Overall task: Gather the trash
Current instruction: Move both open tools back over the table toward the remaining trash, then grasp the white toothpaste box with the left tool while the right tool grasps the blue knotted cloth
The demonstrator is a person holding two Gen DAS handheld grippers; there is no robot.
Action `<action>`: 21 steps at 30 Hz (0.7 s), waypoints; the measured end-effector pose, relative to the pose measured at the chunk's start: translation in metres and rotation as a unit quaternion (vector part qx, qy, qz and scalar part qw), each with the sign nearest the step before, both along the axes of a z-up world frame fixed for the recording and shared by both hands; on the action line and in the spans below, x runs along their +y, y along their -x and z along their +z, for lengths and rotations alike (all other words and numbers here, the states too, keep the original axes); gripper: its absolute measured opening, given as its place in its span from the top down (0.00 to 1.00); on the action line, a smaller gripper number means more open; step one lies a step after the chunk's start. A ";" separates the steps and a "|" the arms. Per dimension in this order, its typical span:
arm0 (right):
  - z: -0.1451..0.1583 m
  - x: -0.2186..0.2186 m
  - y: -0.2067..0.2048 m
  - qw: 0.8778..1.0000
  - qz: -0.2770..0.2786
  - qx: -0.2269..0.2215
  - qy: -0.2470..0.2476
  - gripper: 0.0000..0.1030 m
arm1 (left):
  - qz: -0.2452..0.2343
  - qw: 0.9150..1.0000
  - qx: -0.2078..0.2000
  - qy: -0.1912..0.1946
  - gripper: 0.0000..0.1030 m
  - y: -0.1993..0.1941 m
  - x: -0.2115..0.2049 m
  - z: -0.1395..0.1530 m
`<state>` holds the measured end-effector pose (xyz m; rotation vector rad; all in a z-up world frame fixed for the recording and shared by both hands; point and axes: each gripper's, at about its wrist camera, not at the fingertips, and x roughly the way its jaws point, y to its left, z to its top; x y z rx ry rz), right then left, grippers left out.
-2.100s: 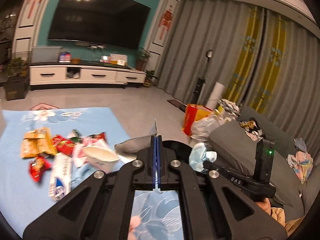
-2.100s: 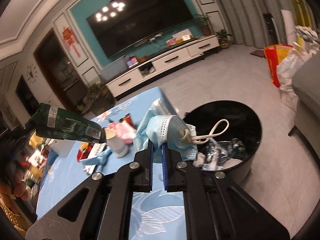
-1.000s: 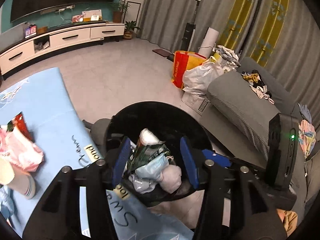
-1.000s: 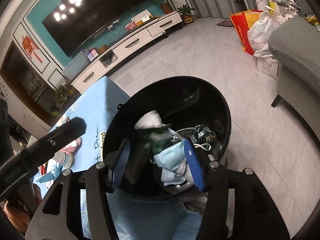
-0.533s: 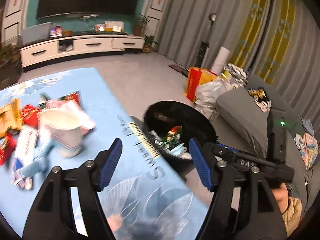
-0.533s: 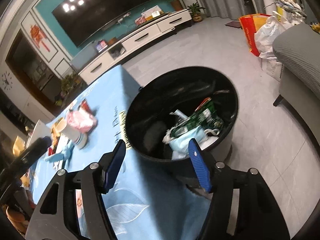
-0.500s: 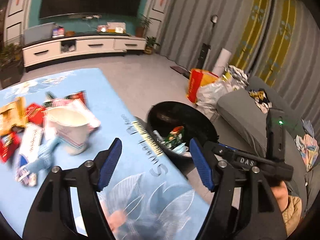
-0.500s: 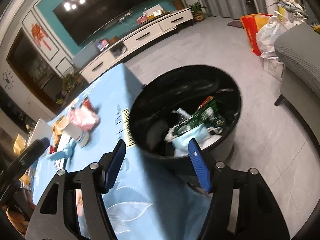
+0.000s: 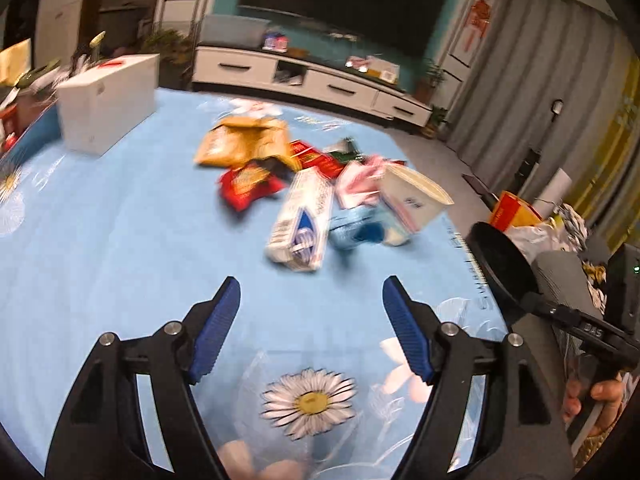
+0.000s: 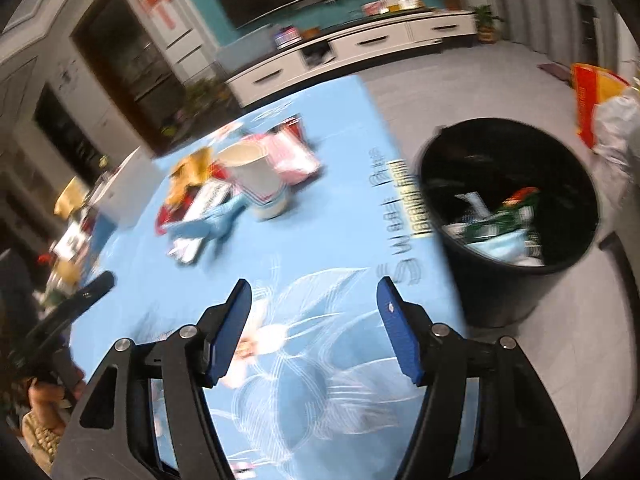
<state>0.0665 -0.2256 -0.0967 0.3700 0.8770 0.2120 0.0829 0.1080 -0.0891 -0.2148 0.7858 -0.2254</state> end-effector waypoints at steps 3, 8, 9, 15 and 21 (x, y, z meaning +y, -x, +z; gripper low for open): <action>-0.001 0.028 -0.007 0.999 0.035 0.000 0.000 0.38 | 0.008 1.000 0.008 0.000 0.28 -0.001 0.016 -0.009; -0.010 0.066 -0.020 0.997 0.080 0.011 0.017 0.38 | 0.006 1.000 0.012 0.008 0.28 -0.009 0.021 -0.022; -0.011 0.071 -0.023 0.996 0.085 0.011 0.021 0.38 | 0.002 1.000 0.015 0.008 0.28 -0.014 0.019 -0.025; -0.020 0.090 -0.050 0.995 0.101 0.014 0.007 0.38 | -0.022 1.000 0.018 0.004 0.31 -0.046 0.005 -0.034; -0.036 0.108 -0.083 0.994 0.107 0.021 0.001 0.38 | -0.048 0.998 0.033 0.005 0.41 -0.077 -0.007 -0.047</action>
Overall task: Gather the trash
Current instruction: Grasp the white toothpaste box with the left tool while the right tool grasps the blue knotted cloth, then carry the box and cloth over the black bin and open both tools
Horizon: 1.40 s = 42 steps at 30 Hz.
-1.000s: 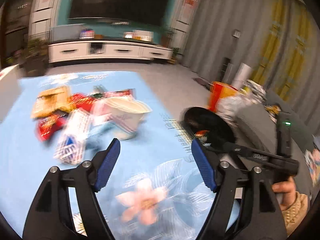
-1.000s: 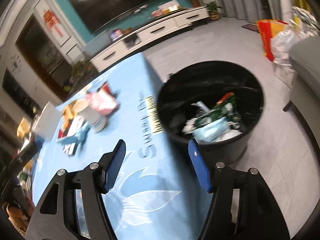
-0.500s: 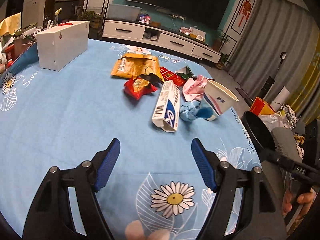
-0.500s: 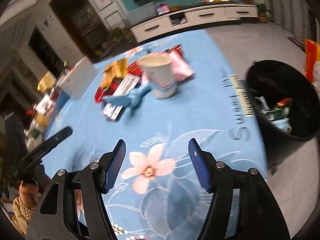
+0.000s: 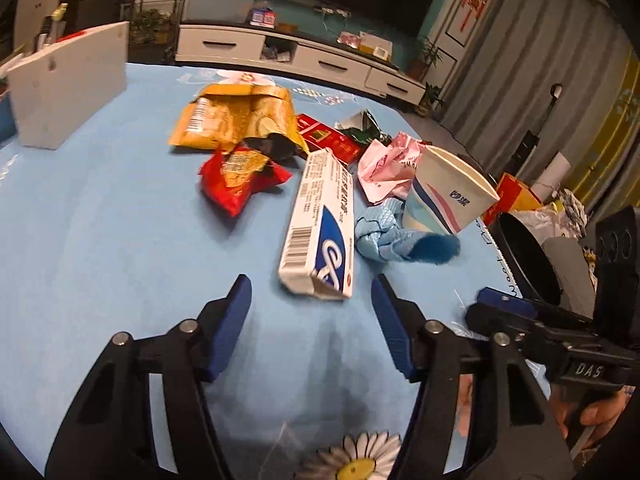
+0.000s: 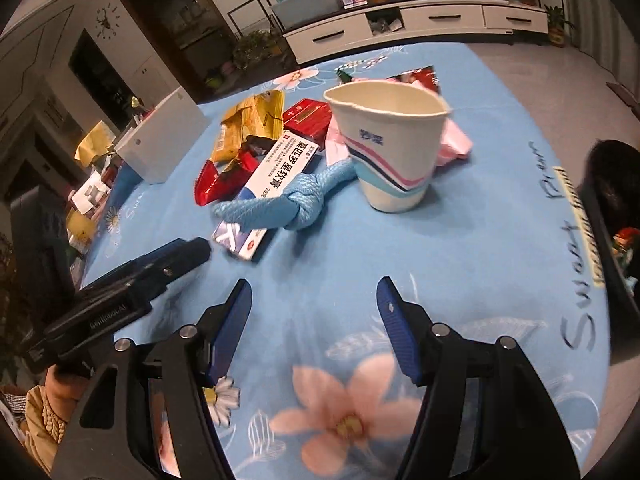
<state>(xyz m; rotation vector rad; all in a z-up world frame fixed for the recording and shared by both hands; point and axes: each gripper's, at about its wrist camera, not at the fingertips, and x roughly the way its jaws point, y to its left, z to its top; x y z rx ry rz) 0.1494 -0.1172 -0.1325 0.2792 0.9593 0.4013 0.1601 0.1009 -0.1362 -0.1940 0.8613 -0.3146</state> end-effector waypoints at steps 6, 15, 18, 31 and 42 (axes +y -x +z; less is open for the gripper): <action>-0.010 0.005 -0.027 0.999 -0.008 0.002 -0.037 0.37 | -0.026 1.000 0.006 0.000 0.50 -0.025 -0.010 -0.010; -0.020 0.019 -0.054 0.997 -0.041 0.008 -0.068 0.38 | -0.041 0.999 0.013 0.011 0.62 -0.044 -0.010 -0.022; -0.022 0.026 -0.059 0.997 -0.044 0.008 -0.069 0.45 | -0.043 0.999 0.011 0.019 0.65 -0.044 -0.009 -0.022; -0.018 0.029 -0.048 0.998 -0.031 0.013 -0.047 0.75 | -0.030 0.998 -0.005 0.051 0.73 -0.017 0.000 -0.008; 0.034 0.028 0.035 0.997 0.056 -0.056 -0.027 0.75 | 0.004 0.998 -0.056 0.040 0.73 0.053 0.023 0.040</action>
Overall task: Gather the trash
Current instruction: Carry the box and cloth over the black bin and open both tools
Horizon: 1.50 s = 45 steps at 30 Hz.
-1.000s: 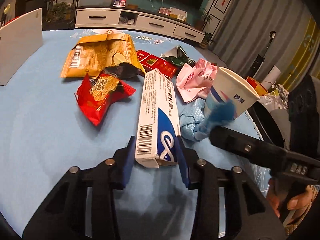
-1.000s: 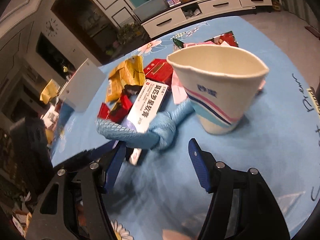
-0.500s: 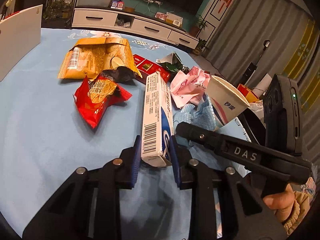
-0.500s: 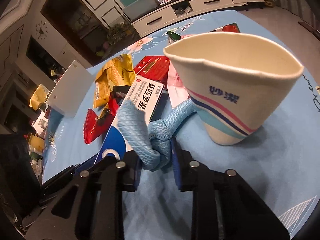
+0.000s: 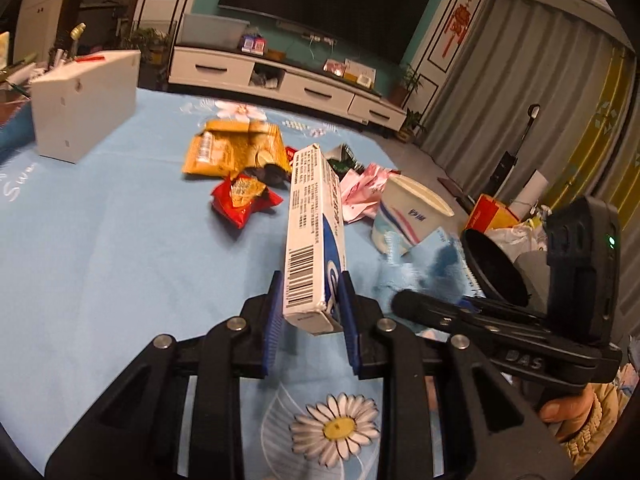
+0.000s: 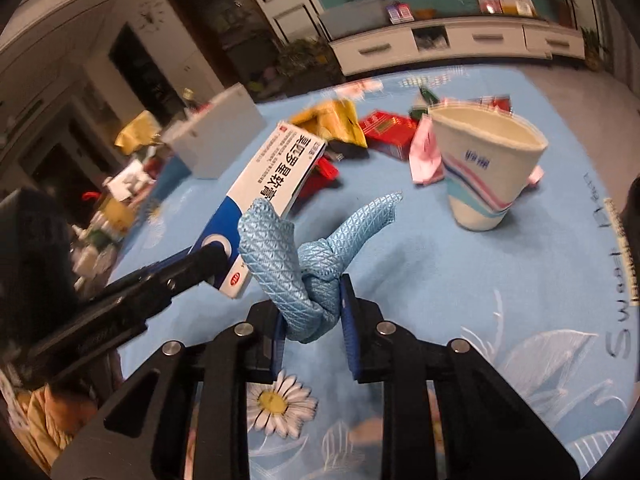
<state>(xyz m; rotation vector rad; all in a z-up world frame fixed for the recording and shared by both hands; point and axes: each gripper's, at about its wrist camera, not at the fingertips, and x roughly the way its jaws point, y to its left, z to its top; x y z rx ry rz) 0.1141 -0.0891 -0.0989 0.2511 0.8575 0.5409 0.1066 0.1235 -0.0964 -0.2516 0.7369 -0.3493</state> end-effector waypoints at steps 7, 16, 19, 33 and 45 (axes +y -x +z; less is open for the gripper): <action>0.043 -0.064 0.034 0.996 -0.071 -0.059 -0.010 0.75 | -0.032 0.999 -0.041 -0.002 0.73 0.017 -0.026 0.038; 0.045 -0.161 0.062 0.979 -0.192 -0.065 -0.017 0.75 | -0.119 0.990 -0.071 -0.014 0.73 0.020 -0.113 0.062; 0.043 -0.191 0.072 0.971 -0.227 -0.067 -0.019 0.75 | -0.144 0.987 -0.071 -0.021 0.73 0.018 -0.144 0.062; 0.014 -0.257 0.077 0.954 -0.295 -0.056 -0.013 0.75 | -0.198 0.976 -0.065 -0.059 0.73 -0.016 -0.257 0.054; -0.008 -0.286 0.052 0.947 -0.318 -0.037 -0.014 0.75 | -0.238 0.965 -0.050 -0.093 0.73 -0.052 -0.329 0.032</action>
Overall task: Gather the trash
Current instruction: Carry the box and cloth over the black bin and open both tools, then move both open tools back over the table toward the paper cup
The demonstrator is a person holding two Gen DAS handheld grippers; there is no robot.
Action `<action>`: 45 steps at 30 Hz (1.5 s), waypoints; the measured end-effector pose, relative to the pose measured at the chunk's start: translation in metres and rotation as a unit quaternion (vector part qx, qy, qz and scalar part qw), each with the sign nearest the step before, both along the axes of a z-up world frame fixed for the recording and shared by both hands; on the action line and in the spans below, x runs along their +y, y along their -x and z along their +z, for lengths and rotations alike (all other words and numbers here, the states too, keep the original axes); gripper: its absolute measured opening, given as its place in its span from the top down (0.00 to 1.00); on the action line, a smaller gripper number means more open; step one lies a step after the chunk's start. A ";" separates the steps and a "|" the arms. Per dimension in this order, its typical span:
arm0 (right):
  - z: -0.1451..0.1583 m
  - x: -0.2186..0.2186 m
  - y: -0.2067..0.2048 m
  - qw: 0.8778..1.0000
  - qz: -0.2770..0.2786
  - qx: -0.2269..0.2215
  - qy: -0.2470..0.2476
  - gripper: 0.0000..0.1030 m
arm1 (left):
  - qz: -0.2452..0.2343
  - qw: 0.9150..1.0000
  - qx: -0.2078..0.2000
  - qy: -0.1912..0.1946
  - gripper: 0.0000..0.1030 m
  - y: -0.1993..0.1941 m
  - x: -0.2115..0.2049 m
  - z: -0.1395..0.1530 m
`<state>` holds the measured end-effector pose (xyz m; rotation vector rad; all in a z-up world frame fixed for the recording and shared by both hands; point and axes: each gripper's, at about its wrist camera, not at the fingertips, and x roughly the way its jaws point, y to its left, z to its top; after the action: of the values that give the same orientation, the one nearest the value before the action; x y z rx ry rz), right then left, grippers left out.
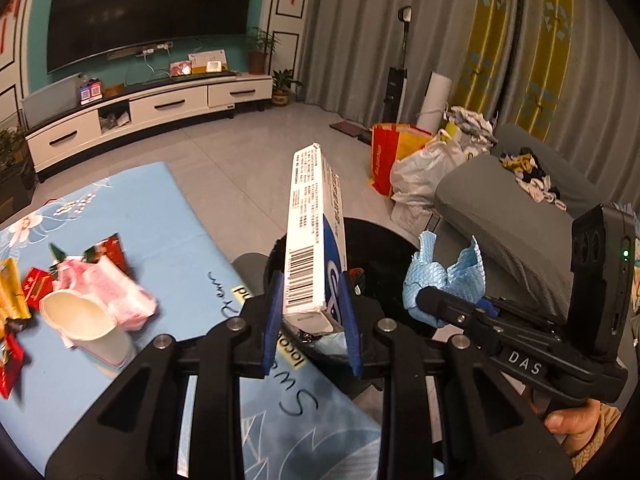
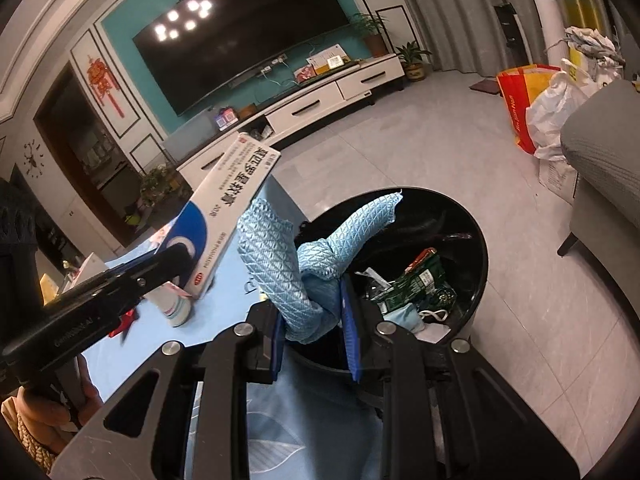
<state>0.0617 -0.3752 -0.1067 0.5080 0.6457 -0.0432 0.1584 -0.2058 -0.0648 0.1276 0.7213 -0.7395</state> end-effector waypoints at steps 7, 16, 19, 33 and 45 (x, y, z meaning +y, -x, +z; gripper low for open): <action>-0.016 -0.010 -0.018 1.000 -0.004 0.022 -0.005 0.75 | -0.013 0.999 0.018 -0.025 0.73 -0.019 -0.029 -0.024; -0.034 -0.017 -0.037 0.999 -0.012 0.048 -0.008 0.74 | -0.016 0.998 0.030 -0.049 0.72 -0.037 -0.047 -0.047; -0.038 -0.020 -0.041 0.998 -0.014 0.054 -0.009 0.73 | -0.016 0.998 0.033 -0.053 0.71 -0.040 -0.052 -0.052; -0.040 -0.028 -0.036 0.998 -0.035 0.057 -0.014 0.41 | -0.012 0.998 0.038 -0.053 0.50 -0.039 -0.052 -0.056; -0.018 -0.019 -0.008 0.998 -0.046 0.051 -0.008 0.29 | 0.030 0.999 0.020 -0.036 0.12 -0.014 -0.009 -0.032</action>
<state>0.0699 -0.3946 -0.1245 0.5524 0.7222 -0.1518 0.1722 -0.2145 -0.0969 0.1571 0.7870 -0.6608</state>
